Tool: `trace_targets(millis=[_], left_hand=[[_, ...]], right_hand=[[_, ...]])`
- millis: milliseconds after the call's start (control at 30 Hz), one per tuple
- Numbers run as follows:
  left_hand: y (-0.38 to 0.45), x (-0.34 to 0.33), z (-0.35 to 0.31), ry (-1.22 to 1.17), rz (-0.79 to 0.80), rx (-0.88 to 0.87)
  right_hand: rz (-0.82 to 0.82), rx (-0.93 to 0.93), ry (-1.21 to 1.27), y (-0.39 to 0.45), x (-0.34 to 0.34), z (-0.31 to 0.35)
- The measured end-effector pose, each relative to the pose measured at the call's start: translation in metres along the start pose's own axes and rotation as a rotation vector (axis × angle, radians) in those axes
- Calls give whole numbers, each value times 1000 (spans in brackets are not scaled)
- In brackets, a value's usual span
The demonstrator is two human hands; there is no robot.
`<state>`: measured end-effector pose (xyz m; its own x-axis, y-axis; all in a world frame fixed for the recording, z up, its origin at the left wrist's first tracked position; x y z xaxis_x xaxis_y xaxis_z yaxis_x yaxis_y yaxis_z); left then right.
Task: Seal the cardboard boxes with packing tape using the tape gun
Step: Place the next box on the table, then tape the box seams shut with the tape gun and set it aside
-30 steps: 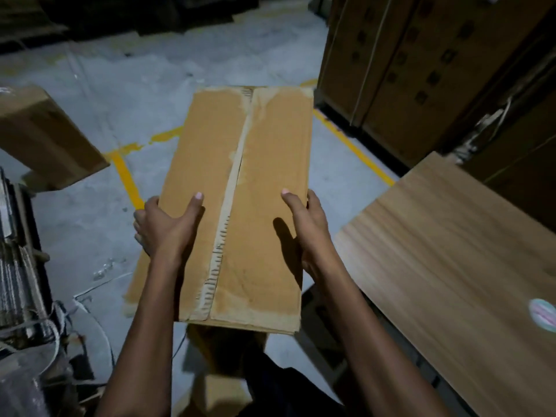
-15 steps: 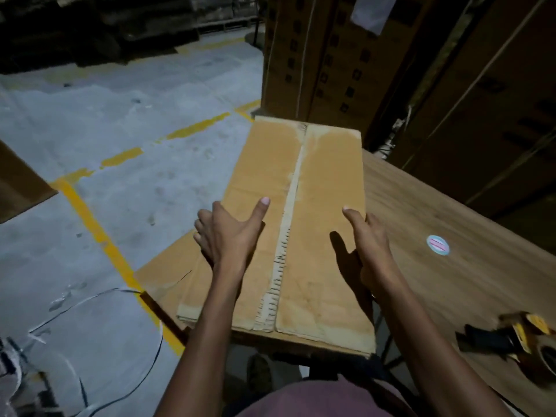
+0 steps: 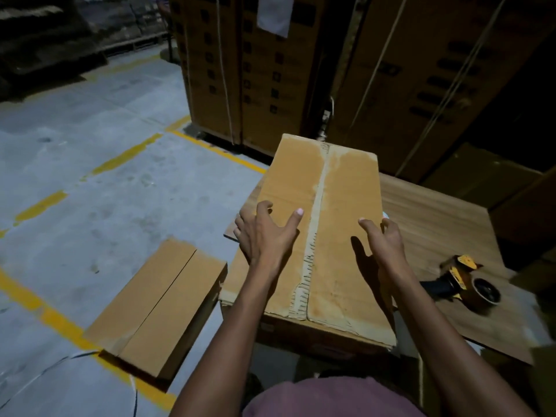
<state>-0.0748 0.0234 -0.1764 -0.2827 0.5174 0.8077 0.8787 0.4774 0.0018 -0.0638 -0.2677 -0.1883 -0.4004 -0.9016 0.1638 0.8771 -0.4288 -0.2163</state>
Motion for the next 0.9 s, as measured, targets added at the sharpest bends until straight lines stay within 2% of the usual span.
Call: trace_targets(millis=[233,367,467,900], left_hand=[[-2,-28,-47,95,-15,-92],[-14,-41,-82,269,-29,-171],[-13,-51,-106,361,-78,-210],[36,-132,-169,412,-18,-195]], right_hand=[[-49,28,-95,25,40,-10],[-99,85,-414,30,59,-10],[-88,79,-542,40,64,-7],[-66,132,-747,149,71,23]])
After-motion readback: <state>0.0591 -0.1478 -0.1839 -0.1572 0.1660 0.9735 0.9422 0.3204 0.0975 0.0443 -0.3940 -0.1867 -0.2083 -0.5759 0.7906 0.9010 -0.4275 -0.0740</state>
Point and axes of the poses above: each hand's wrist, its own y-axis towards the middle knuckle, its own x-axis out of the back of the hand, z = x × y, the point moved 8 cm from there along y, towards the middle knuckle, and after that the axes turned 14 degrees about y, right-handed, at the moved point
